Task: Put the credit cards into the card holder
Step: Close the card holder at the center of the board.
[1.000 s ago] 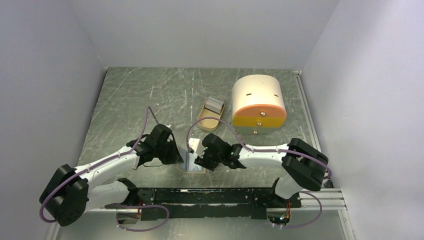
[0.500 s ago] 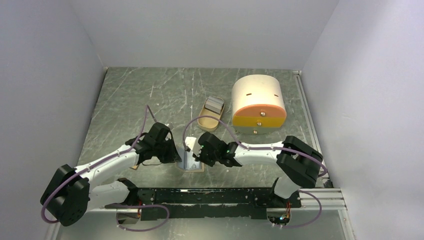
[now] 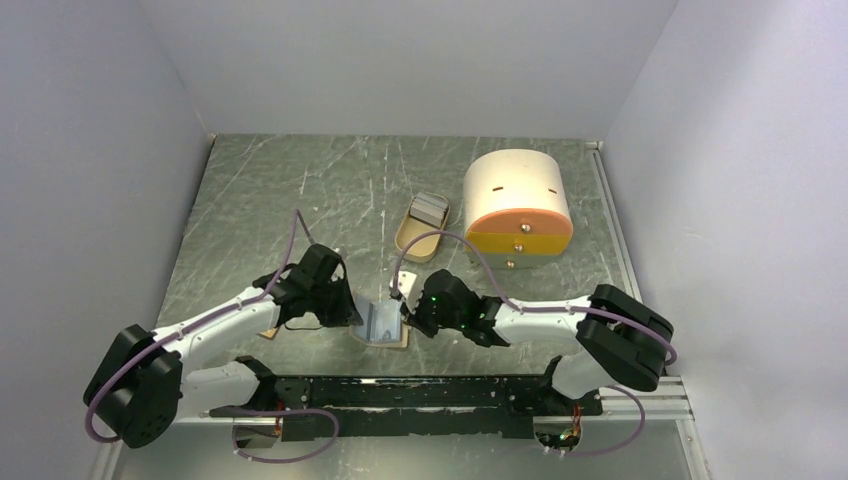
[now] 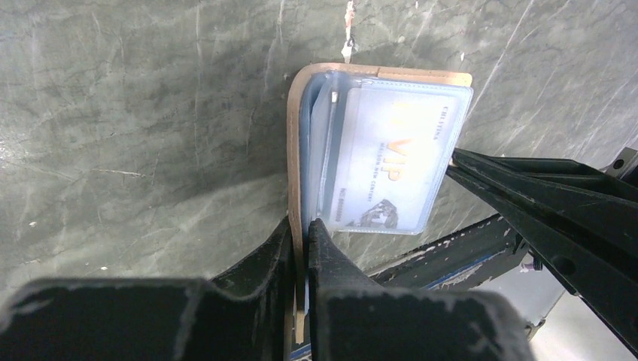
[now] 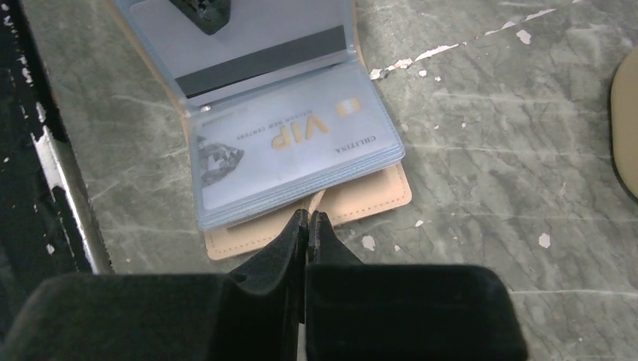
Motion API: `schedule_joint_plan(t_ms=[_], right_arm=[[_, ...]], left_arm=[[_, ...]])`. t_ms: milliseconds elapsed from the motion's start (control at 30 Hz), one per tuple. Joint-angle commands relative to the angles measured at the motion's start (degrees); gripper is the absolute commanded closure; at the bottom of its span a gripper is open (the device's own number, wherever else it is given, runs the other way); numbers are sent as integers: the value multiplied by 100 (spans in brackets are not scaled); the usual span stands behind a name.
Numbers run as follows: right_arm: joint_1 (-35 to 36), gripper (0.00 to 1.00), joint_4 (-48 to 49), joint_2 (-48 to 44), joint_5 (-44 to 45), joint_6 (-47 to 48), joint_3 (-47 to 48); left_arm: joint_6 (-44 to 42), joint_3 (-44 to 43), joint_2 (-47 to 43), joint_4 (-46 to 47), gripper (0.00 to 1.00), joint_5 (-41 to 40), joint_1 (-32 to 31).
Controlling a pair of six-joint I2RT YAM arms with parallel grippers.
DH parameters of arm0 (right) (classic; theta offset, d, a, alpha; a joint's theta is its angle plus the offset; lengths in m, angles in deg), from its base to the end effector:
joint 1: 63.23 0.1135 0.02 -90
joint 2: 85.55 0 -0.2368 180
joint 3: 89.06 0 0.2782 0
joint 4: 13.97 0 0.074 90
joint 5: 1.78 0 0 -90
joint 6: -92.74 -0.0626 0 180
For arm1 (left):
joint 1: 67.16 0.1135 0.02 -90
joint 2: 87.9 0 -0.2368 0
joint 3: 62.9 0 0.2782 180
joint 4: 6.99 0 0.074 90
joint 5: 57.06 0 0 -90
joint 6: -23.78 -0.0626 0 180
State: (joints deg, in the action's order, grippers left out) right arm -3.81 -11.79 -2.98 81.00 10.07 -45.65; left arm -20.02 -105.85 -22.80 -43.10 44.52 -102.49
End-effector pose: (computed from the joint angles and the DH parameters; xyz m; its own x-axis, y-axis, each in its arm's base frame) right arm 0.1529 0.2742 0.0908 -0.1880 -0.5670 -0.8020 -0.9368 0.3488 -0.0269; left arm 0.1960 -0.1543 0.1083 -0.9513 -0.1924 -0.2409 -0.0490 0.8659 -0.4979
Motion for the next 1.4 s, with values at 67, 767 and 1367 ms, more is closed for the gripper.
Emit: schedule_joint_plan(t_ms=[67,767,1367], right_arm=[[-290,100,457,-427,-891,235,-321],[-528,100,857,-418,-2541,1167,-345],[-532,100,1586,-420,-3238,1879,-455]], left_arm=[[-110,-208,127,-271,88,-137,45],[-96,-331,539,-241,88,-220,44],[-158,-462,451,109,75,528,47]])
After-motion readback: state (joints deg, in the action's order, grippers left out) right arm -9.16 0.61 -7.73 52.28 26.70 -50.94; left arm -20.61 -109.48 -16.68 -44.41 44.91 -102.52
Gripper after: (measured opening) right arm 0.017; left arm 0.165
